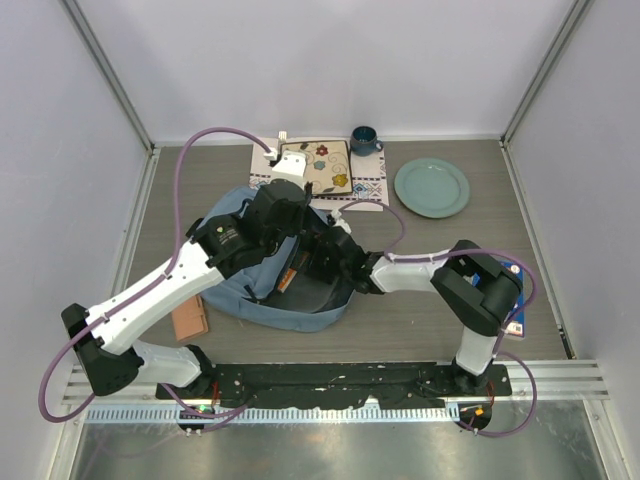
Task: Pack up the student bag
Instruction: Place the book in the student bag, then pick up the book from the center of the board.
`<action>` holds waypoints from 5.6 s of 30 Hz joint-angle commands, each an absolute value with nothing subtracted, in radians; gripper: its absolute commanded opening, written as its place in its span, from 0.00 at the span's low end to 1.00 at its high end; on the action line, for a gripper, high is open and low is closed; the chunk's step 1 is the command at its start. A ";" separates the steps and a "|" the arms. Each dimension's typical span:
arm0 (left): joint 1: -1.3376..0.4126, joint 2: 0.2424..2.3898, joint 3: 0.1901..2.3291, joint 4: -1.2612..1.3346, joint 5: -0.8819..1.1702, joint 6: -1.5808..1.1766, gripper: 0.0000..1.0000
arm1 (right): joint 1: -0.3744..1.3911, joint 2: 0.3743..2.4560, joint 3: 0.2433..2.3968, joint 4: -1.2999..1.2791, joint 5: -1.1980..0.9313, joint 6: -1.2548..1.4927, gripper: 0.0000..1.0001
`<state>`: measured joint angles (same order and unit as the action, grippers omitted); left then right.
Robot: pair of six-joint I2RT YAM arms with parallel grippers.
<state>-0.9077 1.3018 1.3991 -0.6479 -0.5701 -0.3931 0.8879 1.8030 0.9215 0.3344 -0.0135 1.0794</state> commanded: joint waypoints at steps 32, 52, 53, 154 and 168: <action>-0.904 1.259 1.376 -0.574 -0.574 -0.410 0.00 | 0.887 1.492 0.861 0.135 0.263 0.904 0.77; -0.968 1.480 1.362 -0.532 -0.258 -0.488 0.62 | 0.451 0.755 0.719 -0.656 0.730 0.985 1.00; -0.979 1.479 1.365 -0.534 -0.262 -0.482 0.70 | 0.384 0.736 0.733 -0.672 0.724 0.974 1.00; -0.974 2.286 1.907 -0.232 0.471 -0.667 0.63 | -0.394 1.200 0.463 -0.199 -0.436 0.620 0.87; -0.974 2.301 1.917 -0.210 0.469 -0.701 0.43 | -0.382 1.207 0.460 -0.192 -0.446 0.620 0.87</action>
